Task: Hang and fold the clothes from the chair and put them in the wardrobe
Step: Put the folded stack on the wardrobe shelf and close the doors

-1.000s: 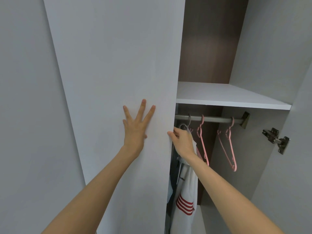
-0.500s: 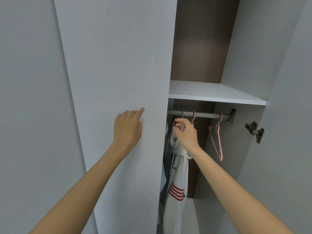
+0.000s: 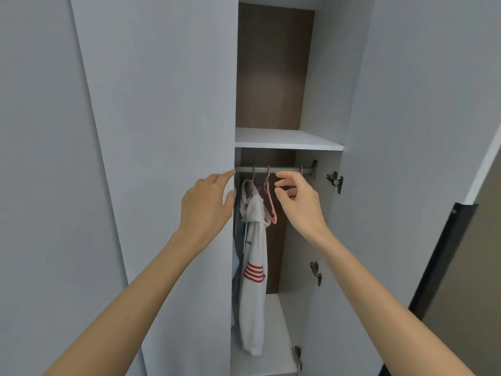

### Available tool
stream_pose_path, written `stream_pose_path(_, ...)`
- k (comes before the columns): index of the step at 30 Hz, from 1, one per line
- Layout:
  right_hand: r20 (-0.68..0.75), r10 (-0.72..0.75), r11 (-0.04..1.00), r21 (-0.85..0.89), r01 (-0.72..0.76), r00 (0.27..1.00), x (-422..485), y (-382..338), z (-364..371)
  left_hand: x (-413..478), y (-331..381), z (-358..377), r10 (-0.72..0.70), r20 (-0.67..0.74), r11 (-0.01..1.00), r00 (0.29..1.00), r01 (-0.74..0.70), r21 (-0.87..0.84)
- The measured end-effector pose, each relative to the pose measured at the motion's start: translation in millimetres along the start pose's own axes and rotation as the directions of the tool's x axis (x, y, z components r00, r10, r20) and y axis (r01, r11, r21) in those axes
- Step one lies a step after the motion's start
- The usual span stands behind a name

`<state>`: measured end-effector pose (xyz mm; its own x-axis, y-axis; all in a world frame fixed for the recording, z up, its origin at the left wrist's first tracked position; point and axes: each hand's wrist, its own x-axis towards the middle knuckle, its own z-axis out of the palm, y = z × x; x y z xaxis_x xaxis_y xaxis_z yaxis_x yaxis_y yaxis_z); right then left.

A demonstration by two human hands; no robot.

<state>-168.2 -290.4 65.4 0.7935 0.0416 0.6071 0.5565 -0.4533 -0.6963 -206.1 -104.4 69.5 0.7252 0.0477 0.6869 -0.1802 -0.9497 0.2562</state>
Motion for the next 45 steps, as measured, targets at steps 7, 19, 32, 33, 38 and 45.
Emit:
stream_pose_path(7,-0.087,-0.001,0.996,-0.094,-0.007,0.996,-53.8,-28.1,-51.1,-33.9,45.5,-11.1,0.048,0.064,0.989,0.997,-0.039,-0.142)
stream_pose_path(19,-0.372,-0.133,0.922,-0.387,-0.024,0.919,-116.0,9.4,-175.2,-68.9,162.8,50.9,0.288,0.138,0.882,0.948,-0.206,-0.424)
stream_pose_path(32,-0.192,-0.015,0.944,-0.327,-0.050,0.981,-77.8,104.3,-260.8,-72.1,287.2,150.8,0.307,0.299,0.871,0.903,-0.140,-0.472)
stream_pose_path(33,-0.158,-0.022,0.944,-0.327,-0.031,0.987,-73.2,108.9,-262.9,-71.0,292.6,157.8,0.296,0.292,0.870,0.909,-0.130,-0.476)
stream_pose_path(38,-0.083,-0.101,0.944,-0.321,0.069,0.991,-60.1,128.0,-269.2,-71.0,308.8,185.1,0.264,0.210,0.856,0.942,-0.128,-0.501)
stream_pose_path(45,-0.082,-0.210,0.950,-0.252,0.183,0.974,-55.5,129.3,-263.7,-77.3,302.9,190.9,0.162,0.174,0.878,0.971,-0.062,-0.475)
